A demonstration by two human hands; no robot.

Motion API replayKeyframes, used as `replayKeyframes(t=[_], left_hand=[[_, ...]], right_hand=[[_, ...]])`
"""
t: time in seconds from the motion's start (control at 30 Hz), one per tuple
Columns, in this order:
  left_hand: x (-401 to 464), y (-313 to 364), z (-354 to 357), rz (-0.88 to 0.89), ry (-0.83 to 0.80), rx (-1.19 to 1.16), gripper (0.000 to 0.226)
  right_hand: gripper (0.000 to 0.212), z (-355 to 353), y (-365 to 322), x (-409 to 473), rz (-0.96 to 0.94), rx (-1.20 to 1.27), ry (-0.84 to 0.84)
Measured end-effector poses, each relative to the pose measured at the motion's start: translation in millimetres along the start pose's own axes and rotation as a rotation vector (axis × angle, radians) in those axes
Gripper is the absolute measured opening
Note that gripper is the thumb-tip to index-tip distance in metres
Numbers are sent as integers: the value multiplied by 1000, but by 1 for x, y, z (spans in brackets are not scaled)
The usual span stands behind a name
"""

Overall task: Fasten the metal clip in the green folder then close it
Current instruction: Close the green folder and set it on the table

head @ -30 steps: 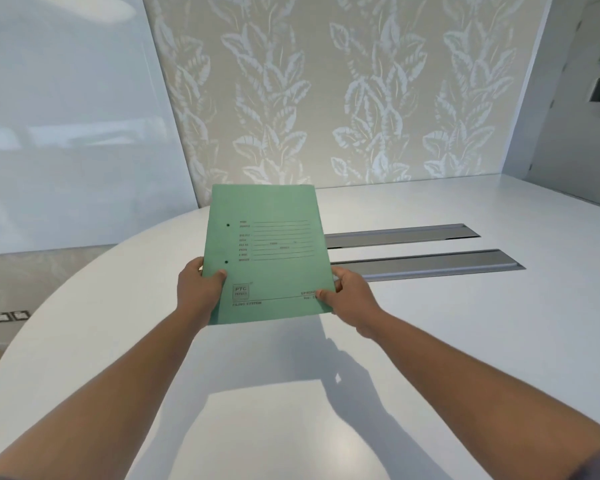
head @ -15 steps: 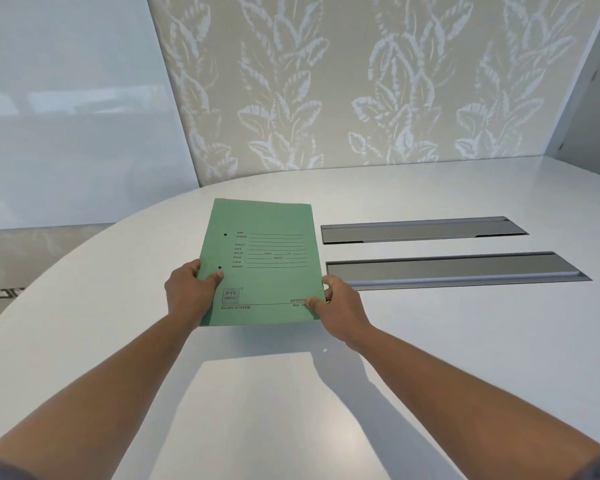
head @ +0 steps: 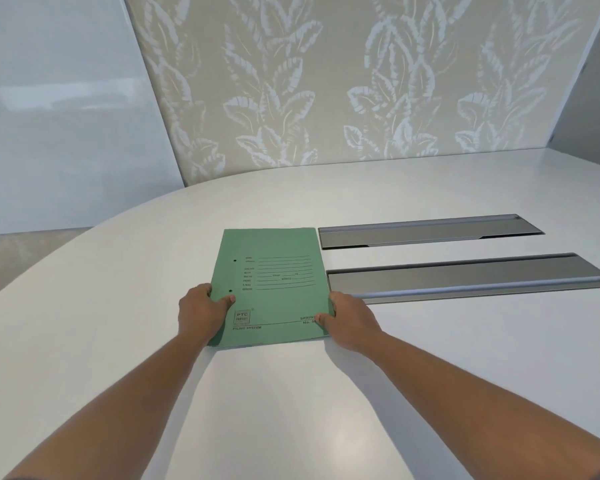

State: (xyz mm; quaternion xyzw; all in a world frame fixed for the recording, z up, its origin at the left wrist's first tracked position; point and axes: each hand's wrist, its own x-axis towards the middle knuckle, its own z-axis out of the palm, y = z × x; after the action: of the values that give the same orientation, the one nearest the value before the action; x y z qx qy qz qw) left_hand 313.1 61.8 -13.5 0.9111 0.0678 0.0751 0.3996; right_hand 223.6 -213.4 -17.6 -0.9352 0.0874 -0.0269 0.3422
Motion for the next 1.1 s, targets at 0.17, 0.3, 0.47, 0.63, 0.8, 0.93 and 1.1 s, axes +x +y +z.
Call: replayKeyframes(t=[0.17,0.3,0.47,0.63,0.8,0.93,1.1], left_hand=[[7,-5,8,9,-1,62,22],[9,-7,9,39,3,121,22],[7,-10,11,35,8,74,20],[9,-16,6,-24,-42,-71,59],[12,-21,0,-41,-99,-134,68],[12,-23,1,-59,-110,-182,66],[12,-26,4,-52,-105,-178,70]], right_hand=[[21,1,6,8,-50,-112,-34],[29,5,10,8,-86,-139,15],[29,9,14,7,-94,-142,36],[31,5,15,10,-90,-96,36],[23,1,15,11,-64,-80,2],[16,-1,16,12,-56,-69,-25],[28,-3,16,11,-43,-59,-41]])
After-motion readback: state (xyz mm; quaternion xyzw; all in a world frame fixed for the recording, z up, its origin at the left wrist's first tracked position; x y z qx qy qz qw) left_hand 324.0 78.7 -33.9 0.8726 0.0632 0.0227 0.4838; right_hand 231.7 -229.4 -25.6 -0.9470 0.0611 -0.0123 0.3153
